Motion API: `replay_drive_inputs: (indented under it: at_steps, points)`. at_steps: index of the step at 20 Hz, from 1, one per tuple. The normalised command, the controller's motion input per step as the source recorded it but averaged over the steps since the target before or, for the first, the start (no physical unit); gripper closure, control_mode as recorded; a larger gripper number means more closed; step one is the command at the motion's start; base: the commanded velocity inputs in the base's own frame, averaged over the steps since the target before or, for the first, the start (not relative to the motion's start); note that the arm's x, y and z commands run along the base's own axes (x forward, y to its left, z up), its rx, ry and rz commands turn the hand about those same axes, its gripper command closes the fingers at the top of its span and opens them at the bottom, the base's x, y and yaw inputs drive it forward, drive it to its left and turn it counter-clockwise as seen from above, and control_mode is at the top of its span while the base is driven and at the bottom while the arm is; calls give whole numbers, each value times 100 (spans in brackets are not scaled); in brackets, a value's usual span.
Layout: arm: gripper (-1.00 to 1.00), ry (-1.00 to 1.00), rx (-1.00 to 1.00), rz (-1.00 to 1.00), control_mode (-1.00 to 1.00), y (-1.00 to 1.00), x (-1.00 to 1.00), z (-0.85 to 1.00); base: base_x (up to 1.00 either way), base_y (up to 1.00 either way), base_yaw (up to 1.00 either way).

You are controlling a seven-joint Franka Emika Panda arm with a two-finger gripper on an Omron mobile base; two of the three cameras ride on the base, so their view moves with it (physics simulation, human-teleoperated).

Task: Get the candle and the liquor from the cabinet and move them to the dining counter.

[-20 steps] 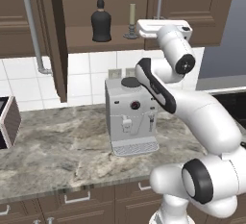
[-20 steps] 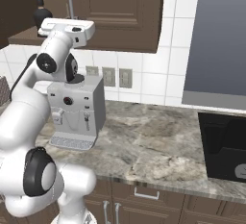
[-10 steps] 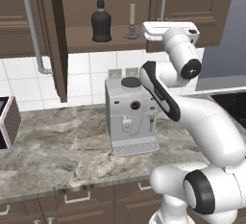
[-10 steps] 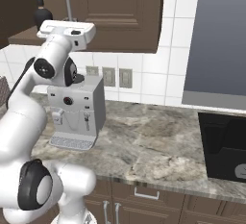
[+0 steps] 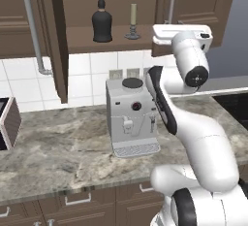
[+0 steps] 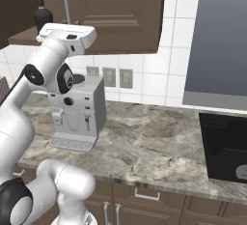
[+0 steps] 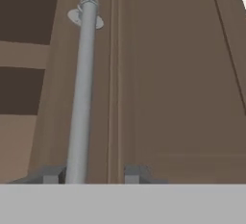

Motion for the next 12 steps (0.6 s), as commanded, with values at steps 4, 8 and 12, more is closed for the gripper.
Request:
replay_drive_inputs:
  at_steps: [4, 8, 12]
  points:
    - [100, 3, 0, -17, -100, -46, -40, 1, 0, 0, 0]
    - [100, 1, 0, -12, -100, -58, -39, 0, 0, 0, 0]
    - [100, 1, 0, -5, -100, -71, -37, 0, 0, 0, 0]
